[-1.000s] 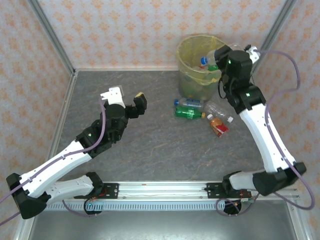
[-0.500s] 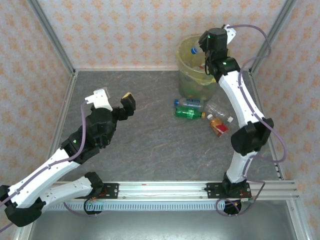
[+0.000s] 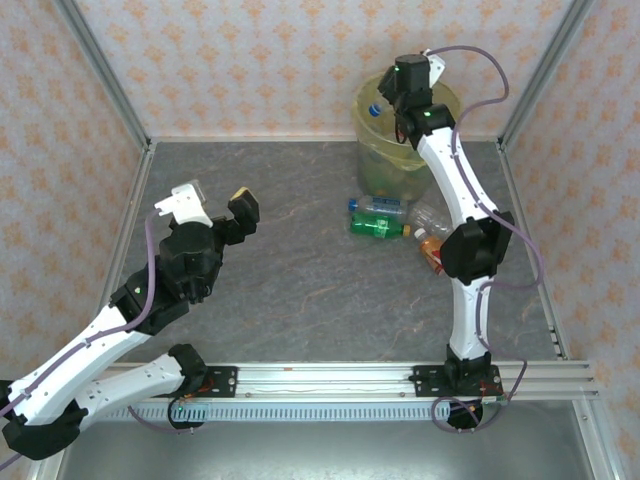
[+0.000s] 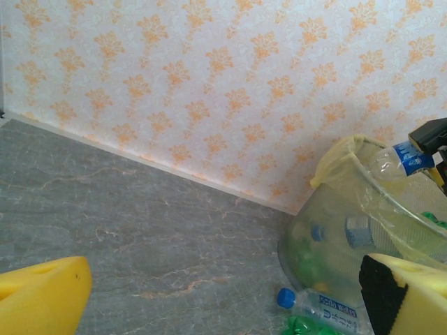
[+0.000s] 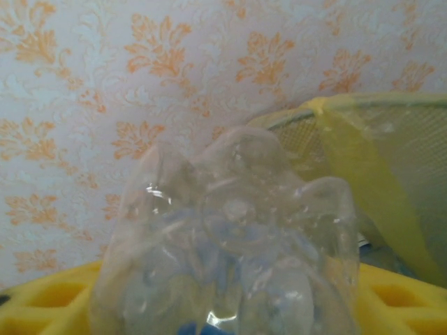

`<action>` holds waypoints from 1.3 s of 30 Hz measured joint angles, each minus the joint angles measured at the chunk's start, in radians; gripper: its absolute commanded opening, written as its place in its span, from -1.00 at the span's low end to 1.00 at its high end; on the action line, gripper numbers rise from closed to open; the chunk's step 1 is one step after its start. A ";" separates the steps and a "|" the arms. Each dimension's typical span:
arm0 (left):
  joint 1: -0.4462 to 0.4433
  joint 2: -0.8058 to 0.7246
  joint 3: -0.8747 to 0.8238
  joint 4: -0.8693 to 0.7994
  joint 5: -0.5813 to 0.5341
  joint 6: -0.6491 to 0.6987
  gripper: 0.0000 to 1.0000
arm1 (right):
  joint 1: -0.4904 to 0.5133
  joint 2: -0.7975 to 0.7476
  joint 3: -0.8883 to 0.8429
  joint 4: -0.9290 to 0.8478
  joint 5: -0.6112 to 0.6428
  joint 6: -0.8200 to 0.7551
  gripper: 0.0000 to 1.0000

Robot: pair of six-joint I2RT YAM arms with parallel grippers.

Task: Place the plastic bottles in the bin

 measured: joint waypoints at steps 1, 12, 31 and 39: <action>0.000 0.000 0.000 0.000 -0.003 0.000 0.99 | 0.000 0.008 0.011 -0.003 -0.008 -0.002 0.90; 0.000 0.000 -0.018 0.000 -0.005 0.000 0.99 | 0.000 0.010 0.045 -0.031 -0.023 -0.026 0.99; 0.000 0.000 -0.052 0.009 0.084 0.010 0.99 | 0.003 -0.193 -0.101 -0.064 -0.018 -0.027 0.99; 0.000 0.104 -0.056 0.091 0.268 0.061 0.99 | 0.005 -0.475 -0.473 -0.034 -0.015 -0.027 0.99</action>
